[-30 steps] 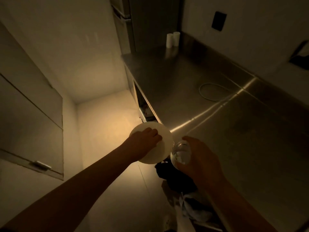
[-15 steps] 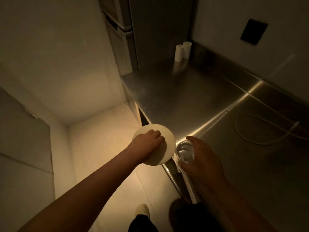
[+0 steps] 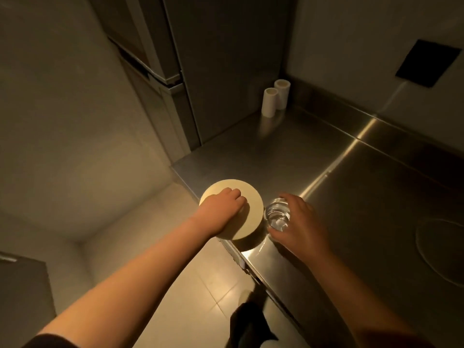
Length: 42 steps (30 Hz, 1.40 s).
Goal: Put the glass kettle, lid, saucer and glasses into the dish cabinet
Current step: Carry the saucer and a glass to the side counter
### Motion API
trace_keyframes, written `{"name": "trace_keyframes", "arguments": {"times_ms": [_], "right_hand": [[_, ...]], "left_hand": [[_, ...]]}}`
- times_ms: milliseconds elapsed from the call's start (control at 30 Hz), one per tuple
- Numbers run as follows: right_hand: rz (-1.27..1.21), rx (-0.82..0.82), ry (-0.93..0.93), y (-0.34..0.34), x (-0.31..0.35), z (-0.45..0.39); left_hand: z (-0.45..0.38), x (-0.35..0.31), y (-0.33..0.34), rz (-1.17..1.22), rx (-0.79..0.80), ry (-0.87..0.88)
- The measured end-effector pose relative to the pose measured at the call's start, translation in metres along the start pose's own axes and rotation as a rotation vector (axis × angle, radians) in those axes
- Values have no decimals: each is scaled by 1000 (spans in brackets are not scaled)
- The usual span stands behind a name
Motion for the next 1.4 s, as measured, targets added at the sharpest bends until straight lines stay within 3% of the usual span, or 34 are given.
{"name": "trace_keyframes", "arguments": {"times_ms": [333, 500, 733, 1033, 1133, 1233, 1300, 1333, 1400], "right_hand": [[2, -39, 86, 35, 27, -155], [-16, -108, 145, 52, 39, -206], [-63, -166, 270, 68, 48, -243], [-31, -203, 339, 75, 48, -251], [-47, -210, 331, 79, 48, -236], [11, -336, 349, 82, 38, -197], [39, -236, 429, 90, 23, -161], [75, -171, 479, 96, 14, -138], [154, -198, 549, 100, 0, -91]], "left_hand": [[-82, 112, 18, 50, 54, 34], [-107, 147, 36, 44, 97, 152], [-131, 179, 54, 14, 31, 361], [-144, 183, 68, -10, 0, 452], [-141, 178, 64, 15, -84, 455], [-132, 158, 58, 205, -184, 564], [-126, 141, 58, 349, -160, 612], [-122, 128, 61, 348, -157, 675], [-116, 96, 77, 184, -118, 822]]}}
Point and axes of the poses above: each hand's wrist, its own z-axis away from the middle knuckle, its own y-axis out of the palm, x = y × z, the point moved 3 cm from there along -z, towards the middle knuckle, and after that the axes turned 7 degrees about y, right-handed, at the moved point
